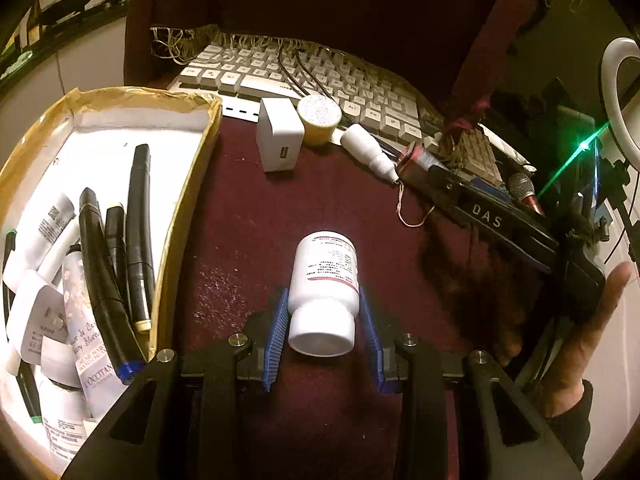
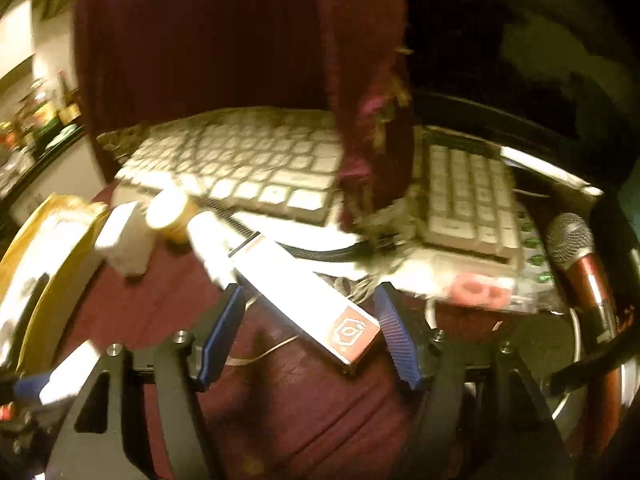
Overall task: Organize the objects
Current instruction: 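Grasp the red-and-white boxed tube with the right tool while the left tool holds the pill bottle, then carry the pill bottle into the tray with the left tool while the right tool drops the boxed tube there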
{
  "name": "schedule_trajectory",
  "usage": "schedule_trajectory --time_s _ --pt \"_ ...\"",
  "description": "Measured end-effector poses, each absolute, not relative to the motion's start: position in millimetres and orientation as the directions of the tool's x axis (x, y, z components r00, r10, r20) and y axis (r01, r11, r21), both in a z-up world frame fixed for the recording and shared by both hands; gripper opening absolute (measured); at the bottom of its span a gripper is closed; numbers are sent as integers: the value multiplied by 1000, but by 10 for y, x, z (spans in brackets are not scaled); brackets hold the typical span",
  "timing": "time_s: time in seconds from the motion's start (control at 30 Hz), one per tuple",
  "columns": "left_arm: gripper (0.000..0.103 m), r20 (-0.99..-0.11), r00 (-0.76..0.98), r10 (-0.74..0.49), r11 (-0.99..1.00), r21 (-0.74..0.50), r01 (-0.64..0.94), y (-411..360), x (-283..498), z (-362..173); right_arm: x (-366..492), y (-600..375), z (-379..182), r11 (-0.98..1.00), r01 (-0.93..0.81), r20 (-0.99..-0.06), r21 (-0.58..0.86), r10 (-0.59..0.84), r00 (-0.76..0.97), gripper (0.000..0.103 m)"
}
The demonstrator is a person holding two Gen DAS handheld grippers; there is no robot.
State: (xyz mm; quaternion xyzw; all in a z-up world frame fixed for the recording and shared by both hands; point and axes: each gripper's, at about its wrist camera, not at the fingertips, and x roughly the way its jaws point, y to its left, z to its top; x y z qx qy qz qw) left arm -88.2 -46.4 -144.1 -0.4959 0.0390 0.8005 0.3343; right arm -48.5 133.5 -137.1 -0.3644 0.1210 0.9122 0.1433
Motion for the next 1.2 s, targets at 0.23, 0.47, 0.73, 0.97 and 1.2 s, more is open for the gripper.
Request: schedule_trajectory --time_s 0.23,0.47,0.73,0.97,1.2 --pt "31 -819 -287 497 -777 -273 -568 -491 -874 -1442 -522 1235 -1482 -938 -325 -731 118 140 -668 56" --pt "31 -820 -292 492 -779 -266 -568 -486 -870 -1483 -562 987 -1594 -953 -300 -751 30 177 -636 24" --pt "31 -822 -305 481 -785 -249 -567 -513 -841 -1502 -444 1118 -1359 -931 -310 -680 195 100 -727 24" --pt "31 -820 -309 482 -785 -247 -569 -515 -810 -1479 -270 1059 -1211 -923 -265 -582 277 58 -811 24" --pt "31 -808 -326 490 -790 -254 -558 -572 -788 -1407 -272 983 -1172 -920 -250 -558 302 42 -829 24"
